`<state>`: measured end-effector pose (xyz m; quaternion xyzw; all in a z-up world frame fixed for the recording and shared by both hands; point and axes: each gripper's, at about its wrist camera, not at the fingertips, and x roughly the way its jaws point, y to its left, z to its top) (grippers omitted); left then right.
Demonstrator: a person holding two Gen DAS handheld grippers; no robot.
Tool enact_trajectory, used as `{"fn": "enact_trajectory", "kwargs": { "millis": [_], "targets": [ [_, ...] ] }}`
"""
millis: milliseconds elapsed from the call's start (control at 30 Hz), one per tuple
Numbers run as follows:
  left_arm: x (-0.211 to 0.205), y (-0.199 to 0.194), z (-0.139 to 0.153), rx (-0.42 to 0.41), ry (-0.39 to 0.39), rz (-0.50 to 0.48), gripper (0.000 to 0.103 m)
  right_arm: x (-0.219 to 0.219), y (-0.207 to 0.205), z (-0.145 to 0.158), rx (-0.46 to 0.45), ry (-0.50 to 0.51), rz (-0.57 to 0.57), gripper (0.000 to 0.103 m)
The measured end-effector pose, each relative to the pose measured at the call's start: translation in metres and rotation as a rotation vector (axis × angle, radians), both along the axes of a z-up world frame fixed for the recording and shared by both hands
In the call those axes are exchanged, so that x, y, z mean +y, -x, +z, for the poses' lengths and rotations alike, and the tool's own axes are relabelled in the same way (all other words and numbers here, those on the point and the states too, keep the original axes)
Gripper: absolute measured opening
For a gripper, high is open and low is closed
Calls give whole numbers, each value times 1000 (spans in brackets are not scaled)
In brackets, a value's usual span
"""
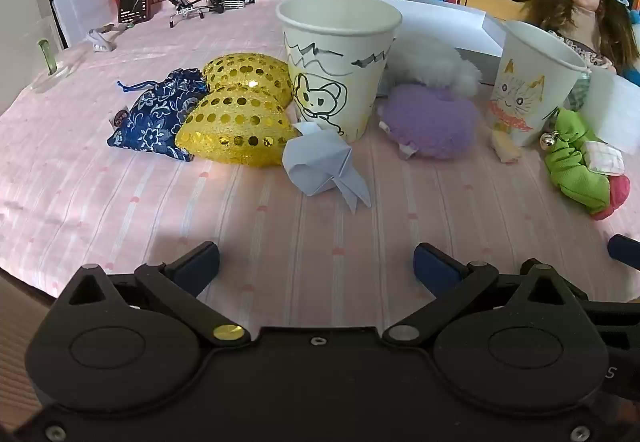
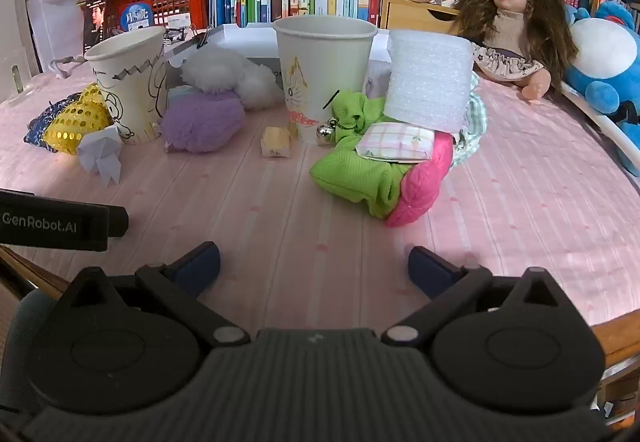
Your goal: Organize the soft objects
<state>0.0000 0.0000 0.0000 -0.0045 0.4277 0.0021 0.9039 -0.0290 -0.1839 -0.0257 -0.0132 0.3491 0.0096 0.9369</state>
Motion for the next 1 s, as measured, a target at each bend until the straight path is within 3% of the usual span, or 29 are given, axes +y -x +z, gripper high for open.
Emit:
{"fn": "enact_trajectory", "kwargs": {
  "millis": [1000],
  "targets": [
    [0, 0, 0, 0, -4, 0, 103, 1, -1, 0, 11, 2, -1, 103]
  ]
}}
